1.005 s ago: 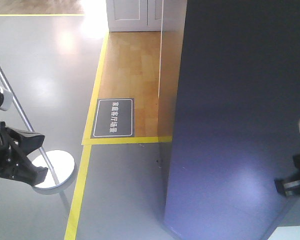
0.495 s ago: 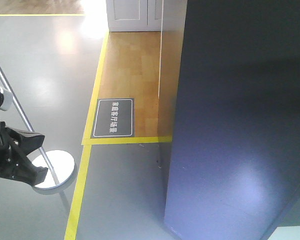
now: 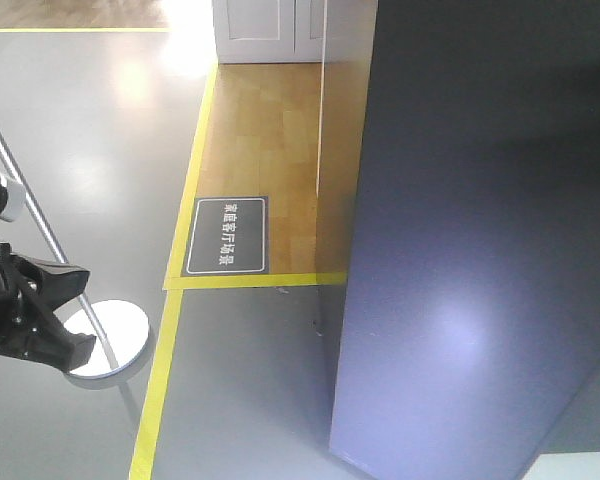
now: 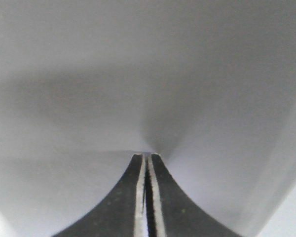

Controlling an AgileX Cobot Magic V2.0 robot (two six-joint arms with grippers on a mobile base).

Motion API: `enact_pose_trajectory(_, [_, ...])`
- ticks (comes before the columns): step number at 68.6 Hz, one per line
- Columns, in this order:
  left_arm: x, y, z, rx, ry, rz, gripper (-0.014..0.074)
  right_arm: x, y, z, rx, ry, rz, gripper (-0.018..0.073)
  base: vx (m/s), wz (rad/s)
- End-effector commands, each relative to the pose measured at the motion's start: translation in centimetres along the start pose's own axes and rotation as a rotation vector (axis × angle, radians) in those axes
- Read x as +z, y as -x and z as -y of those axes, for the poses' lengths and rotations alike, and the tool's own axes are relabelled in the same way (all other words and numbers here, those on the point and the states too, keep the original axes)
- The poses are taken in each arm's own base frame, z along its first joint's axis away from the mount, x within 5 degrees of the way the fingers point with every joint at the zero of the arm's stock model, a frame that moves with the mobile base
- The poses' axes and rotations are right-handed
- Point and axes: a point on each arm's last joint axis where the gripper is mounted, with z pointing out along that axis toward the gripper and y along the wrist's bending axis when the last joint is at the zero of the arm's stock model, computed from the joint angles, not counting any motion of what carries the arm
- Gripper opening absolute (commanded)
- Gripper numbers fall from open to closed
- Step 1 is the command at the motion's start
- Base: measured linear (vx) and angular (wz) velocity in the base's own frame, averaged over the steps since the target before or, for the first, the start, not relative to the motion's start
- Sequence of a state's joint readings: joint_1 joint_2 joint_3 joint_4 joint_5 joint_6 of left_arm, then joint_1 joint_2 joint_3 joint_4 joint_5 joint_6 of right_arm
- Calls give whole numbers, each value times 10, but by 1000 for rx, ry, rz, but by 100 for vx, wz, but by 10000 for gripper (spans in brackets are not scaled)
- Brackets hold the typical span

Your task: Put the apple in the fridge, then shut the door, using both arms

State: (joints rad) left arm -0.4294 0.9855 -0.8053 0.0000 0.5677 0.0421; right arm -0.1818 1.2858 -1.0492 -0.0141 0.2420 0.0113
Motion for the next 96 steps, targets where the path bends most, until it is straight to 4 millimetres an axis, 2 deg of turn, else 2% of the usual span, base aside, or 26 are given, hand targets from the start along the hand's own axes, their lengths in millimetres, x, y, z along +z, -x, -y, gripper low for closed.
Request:
enact_pose_trajectory(1, [-9, 14, -1, -9, 5, 103, -6, 9, 27, 2, -20, -9, 140, -3, 0, 0])
enact_pose_trajectory(23, [-9, 14, -1, -9, 5, 103, -6, 70, 52, 3, -28, -10, 173, -3, 0, 0])
enact_pose_trajectory(35, [-9, 14, -1, -9, 5, 103, -6, 104, 58, 3, -27, -10, 166, -3, 0, 0])
enact_pose_trajectory(49, [-9, 14, -1, -9, 5, 104, -6, 107, 64, 2, -39, -8, 189, -3, 0, 0])
enact_pose_trajectory(59, [-9, 14, -1, -9, 5, 104, -6, 114, 54, 2, -50, -9, 120, -3, 0, 1])
enact_pose_trajectory(68, [-9, 14, -1, -9, 5, 103, -6, 100, 51, -9, -74, 14, 14, -3, 0, 0])
enact_pose_trajectory(80, [-9, 14, -1, -9, 5, 103, -6, 59, 51, -38, -152, 91, -132, -3, 0, 0])
enact_pose_trajectory(89, [-9, 14, -1, -9, 5, 103, -6, 28, 34, -54, -120, 147, -165, -3, 0, 0])
enact_pose_trajectory(96, [-9, 14, -1, -9, 5, 103, -6, 4, 10, -66, -151, 197, -198, -3, 0, 0])
